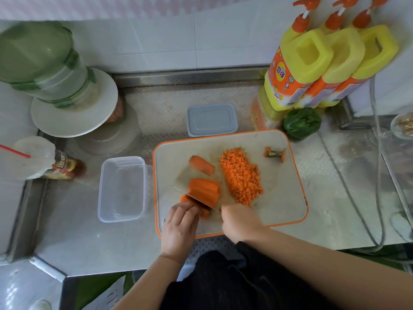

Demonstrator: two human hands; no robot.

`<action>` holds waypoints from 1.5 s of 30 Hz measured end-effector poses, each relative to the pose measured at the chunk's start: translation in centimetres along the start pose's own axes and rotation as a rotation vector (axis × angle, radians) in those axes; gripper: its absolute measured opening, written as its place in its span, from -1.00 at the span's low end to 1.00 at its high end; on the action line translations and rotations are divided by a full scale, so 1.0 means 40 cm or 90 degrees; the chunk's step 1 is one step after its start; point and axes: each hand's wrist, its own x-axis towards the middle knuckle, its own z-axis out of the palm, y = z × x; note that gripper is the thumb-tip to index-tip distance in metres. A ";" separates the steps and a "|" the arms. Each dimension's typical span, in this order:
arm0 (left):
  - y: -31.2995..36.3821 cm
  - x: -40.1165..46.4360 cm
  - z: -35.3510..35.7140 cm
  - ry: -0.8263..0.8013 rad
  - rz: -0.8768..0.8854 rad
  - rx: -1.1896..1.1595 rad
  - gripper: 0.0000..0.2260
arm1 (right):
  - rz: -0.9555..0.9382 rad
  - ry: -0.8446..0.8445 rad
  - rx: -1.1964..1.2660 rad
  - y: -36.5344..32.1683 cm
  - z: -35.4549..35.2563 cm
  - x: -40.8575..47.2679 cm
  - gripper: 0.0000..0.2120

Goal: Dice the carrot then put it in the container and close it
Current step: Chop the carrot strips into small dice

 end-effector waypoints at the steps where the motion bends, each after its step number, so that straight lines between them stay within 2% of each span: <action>1: -0.002 -0.002 0.000 0.002 -0.003 0.000 -0.93 | -0.021 0.027 -0.005 -0.008 -0.002 -0.006 -0.85; 4: -0.005 -0.006 0.002 -0.003 -0.009 0.008 -0.92 | -0.069 0.109 -0.043 -0.019 -0.005 -0.036 -0.85; 6: -0.005 -0.008 0.001 -0.002 -0.006 0.007 -0.91 | -0.083 0.125 -0.059 -0.018 -0.006 -0.056 -0.88; 18: 0.002 -0.005 0.003 0.019 -0.009 0.010 -0.88 | -0.047 0.069 -0.099 -0.057 -0.039 -0.075 -0.81; 36: -0.012 -0.018 0.023 0.033 -0.006 0.016 -0.88 | 0.057 0.001 -0.042 -0.084 -0.019 0.006 -0.71; 45: -0.015 -0.019 0.025 0.033 -0.005 0.022 -0.90 | 0.049 0.030 -0.033 -0.079 0.004 0.028 -0.71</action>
